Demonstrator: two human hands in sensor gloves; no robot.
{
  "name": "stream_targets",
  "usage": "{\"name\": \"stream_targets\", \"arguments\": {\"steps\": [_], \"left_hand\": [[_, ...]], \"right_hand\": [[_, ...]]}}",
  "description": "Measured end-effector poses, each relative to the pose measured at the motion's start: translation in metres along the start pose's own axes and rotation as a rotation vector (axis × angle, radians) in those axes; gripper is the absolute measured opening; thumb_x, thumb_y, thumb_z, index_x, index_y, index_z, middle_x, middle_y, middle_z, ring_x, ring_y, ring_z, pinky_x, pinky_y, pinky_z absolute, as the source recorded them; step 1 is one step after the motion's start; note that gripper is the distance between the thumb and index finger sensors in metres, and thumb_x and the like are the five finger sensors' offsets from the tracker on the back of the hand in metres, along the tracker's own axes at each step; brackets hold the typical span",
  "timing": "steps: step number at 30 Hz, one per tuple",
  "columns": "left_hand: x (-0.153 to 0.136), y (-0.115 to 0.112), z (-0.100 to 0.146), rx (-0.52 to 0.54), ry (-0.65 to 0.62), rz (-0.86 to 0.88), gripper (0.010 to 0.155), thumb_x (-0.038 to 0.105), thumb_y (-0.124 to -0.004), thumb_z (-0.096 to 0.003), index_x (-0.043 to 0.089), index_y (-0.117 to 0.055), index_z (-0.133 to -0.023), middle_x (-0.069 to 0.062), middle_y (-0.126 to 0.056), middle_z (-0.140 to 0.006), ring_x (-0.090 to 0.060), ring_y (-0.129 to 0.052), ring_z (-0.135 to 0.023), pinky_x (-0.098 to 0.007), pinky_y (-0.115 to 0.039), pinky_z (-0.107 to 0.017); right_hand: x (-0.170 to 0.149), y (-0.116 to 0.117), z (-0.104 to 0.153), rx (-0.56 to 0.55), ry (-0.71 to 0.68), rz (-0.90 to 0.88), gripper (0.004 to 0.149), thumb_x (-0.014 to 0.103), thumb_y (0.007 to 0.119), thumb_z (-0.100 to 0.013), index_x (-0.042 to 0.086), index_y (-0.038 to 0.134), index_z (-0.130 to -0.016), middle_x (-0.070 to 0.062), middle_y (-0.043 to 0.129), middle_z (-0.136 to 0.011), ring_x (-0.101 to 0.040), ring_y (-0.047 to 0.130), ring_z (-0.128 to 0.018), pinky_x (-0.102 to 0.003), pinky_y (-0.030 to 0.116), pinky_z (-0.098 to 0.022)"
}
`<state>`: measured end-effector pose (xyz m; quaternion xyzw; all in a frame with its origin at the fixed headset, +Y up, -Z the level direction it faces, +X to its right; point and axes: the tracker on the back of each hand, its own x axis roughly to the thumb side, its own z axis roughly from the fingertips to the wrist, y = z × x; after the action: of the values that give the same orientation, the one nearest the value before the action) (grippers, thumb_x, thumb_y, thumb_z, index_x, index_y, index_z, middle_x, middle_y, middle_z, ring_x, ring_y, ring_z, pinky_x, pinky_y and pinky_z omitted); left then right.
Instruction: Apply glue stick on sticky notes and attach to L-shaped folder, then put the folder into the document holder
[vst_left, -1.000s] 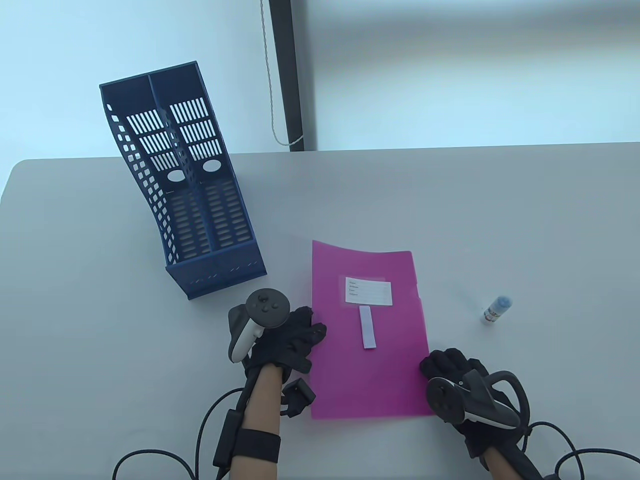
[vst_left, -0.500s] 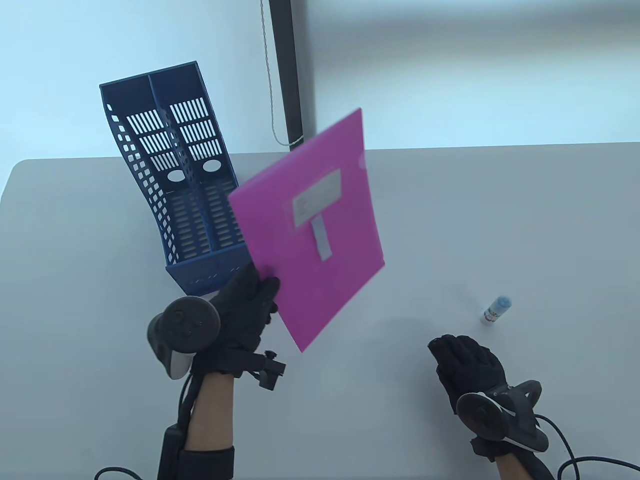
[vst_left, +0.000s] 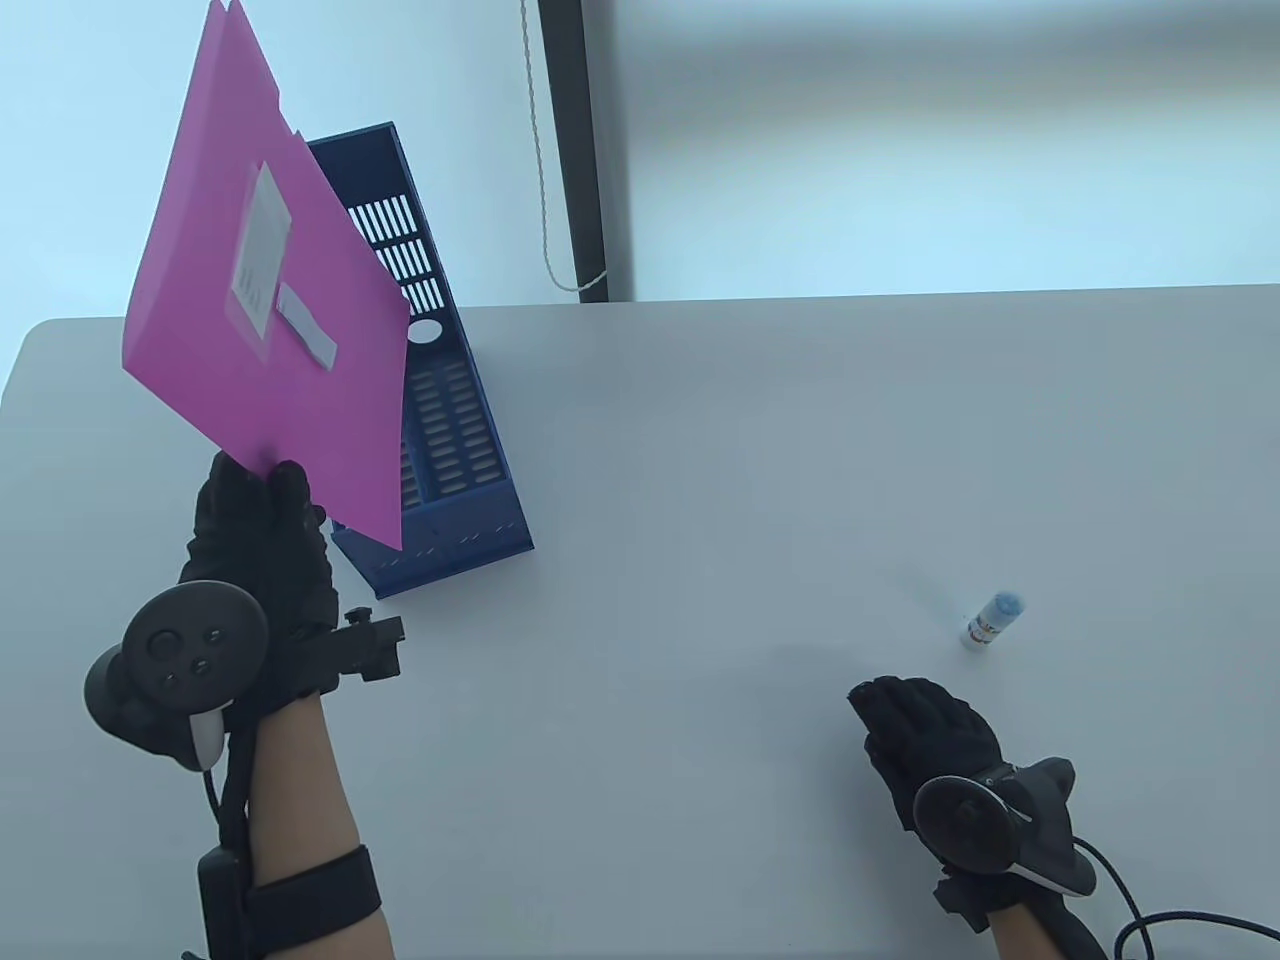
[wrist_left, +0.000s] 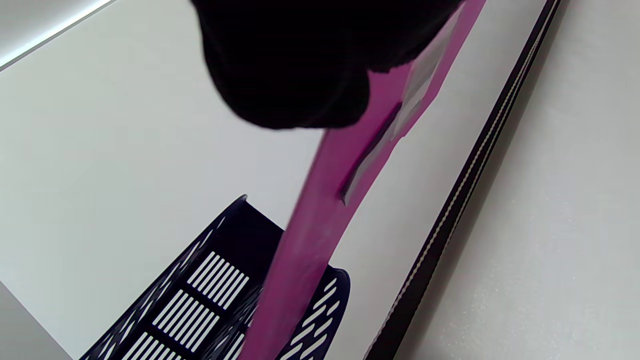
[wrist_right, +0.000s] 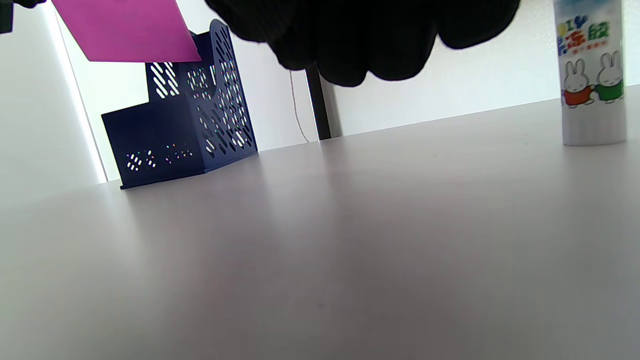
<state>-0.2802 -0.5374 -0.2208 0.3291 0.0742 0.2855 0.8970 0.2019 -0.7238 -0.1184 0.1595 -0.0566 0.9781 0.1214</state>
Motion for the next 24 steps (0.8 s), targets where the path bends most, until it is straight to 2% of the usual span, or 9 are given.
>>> {"name": "stream_targets", "arguments": {"steps": [8, 14, 18, 21, 24], "left_hand": [[0.003, -0.068, -0.025, -0.017, 0.105, -0.076, 0.040, 0.025, -0.066, -0.0627, 0.013, -0.057, -0.100, -0.013, -0.078, -0.086, -0.025, -0.096, -0.055, -0.023, -0.095, -0.036], [-0.011, -0.118, -0.016, -0.069, 0.188, -0.128, 0.042, 0.022, -0.063, -0.0629, 0.006, -0.053, -0.100, -0.016, -0.075, -0.086, -0.029, -0.094, -0.057, -0.027, -0.094, -0.038], [-0.017, -0.139, -0.006, -0.122, 0.195, -0.144, 0.043, 0.023, -0.065, -0.0627, 0.004, -0.054, -0.100, -0.017, -0.077, -0.086, -0.029, -0.094, -0.056, -0.027, -0.094, -0.037], [-0.021, -0.145, 0.002, -0.185, 0.226, -0.175, 0.047, 0.025, -0.065, -0.0621, 0.002, -0.053, -0.101, -0.018, -0.077, -0.087, -0.031, -0.093, -0.059, -0.033, -0.090, -0.037], [-0.021, -0.144, 0.009, -0.188, 0.222, -0.176, 0.050, 0.026, -0.066, -0.0614, 0.000, -0.051, -0.102, -0.019, -0.075, -0.089, -0.032, -0.092, -0.062, -0.036, -0.088, -0.039]], "right_hand": [[-0.001, 0.001, 0.000, 0.017, -0.004, -0.039, 0.047, 0.025, 0.064, -0.063, 0.015, 0.062, -0.109, -0.018, 0.073, -0.110, -0.043, 0.070, -0.099, -0.061, 0.059, -0.069], [-0.001, 0.001, 0.000, 0.016, -0.011, -0.057, 0.047, 0.025, 0.064, -0.063, 0.015, 0.062, -0.109, -0.018, 0.074, -0.110, -0.043, 0.070, -0.099, -0.061, 0.059, -0.069], [-0.002, 0.002, -0.001, 0.032, -0.012, -0.057, 0.047, 0.025, 0.064, -0.063, 0.014, 0.062, -0.109, -0.018, 0.074, -0.110, -0.043, 0.070, -0.099, -0.061, 0.059, -0.069], [-0.003, 0.002, -0.001, 0.031, -0.007, -0.061, 0.047, 0.025, 0.064, -0.063, 0.015, 0.062, -0.109, -0.018, 0.074, -0.110, -0.043, 0.070, -0.099, -0.061, 0.059, -0.069], [-0.005, 0.003, -0.001, 0.035, -0.001, -0.065, 0.047, 0.025, 0.064, -0.063, 0.015, 0.062, -0.109, -0.018, 0.074, -0.110, -0.043, 0.070, -0.099, -0.061, 0.059, -0.069]]}}
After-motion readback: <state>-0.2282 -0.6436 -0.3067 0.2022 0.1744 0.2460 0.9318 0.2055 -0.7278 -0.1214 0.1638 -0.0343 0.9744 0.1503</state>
